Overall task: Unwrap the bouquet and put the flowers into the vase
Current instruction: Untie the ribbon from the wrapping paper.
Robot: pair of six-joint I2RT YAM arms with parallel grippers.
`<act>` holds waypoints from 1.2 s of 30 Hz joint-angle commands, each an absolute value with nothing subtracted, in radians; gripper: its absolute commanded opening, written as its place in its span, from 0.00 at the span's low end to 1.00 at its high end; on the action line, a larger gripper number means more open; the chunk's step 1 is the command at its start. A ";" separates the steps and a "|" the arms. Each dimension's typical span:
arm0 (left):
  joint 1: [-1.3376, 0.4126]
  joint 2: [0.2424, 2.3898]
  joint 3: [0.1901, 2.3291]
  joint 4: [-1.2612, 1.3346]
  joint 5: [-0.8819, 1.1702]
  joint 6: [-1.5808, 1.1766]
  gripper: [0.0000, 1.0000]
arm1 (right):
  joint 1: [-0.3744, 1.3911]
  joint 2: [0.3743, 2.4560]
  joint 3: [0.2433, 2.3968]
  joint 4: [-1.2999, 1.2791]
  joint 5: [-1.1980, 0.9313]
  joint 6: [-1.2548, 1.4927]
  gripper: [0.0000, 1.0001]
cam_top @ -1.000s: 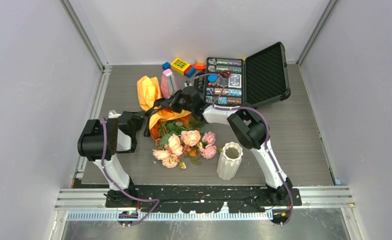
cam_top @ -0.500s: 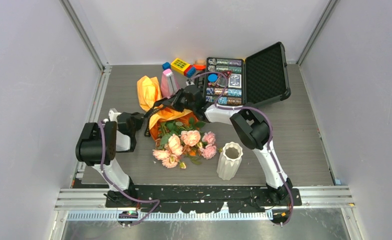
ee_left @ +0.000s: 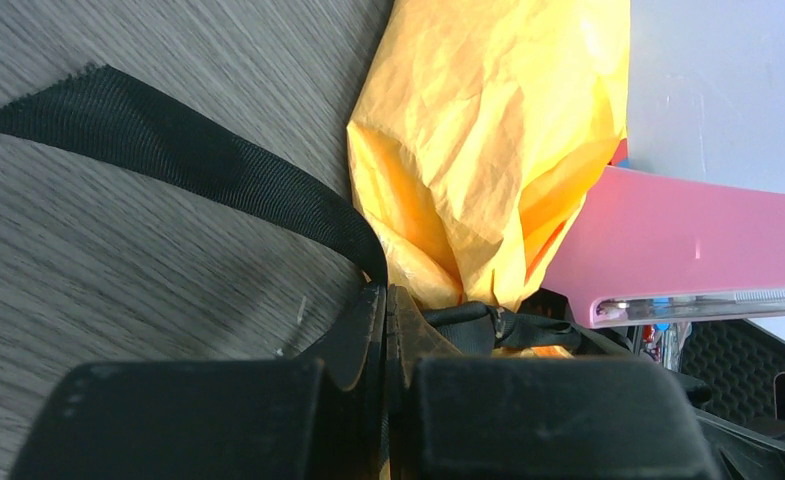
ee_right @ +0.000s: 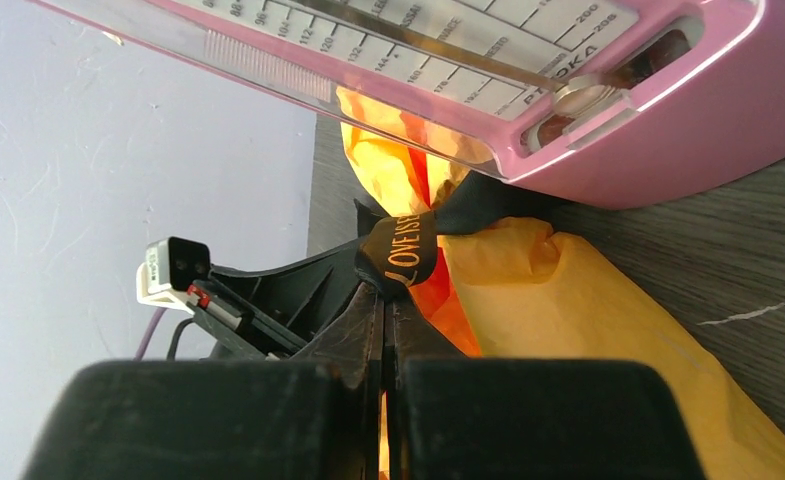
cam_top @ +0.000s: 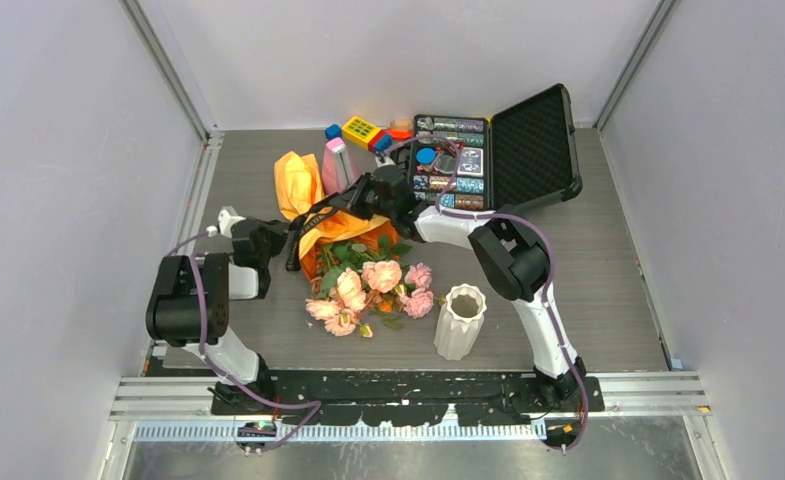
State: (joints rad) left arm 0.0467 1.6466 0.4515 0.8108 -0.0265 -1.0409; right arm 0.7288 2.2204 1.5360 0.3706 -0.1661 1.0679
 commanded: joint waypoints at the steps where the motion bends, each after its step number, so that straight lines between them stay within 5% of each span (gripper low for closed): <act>1: 0.046 1.583 0.485 0.763 -0.009 -0.983 0.00 | 0.724 2.160 1.540 0.390 -0.155 1.023 0.00; 36: 0.075 1.412 0.524 0.559 0.049 -0.852 0.00 | 0.724 2.047 1.505 0.206 0.079 0.682 0.00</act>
State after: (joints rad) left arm 0.0639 1.4593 0.4911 0.5831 0.0418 -0.8841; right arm 0.7288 2.1265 1.5085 0.1898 0.0288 0.7238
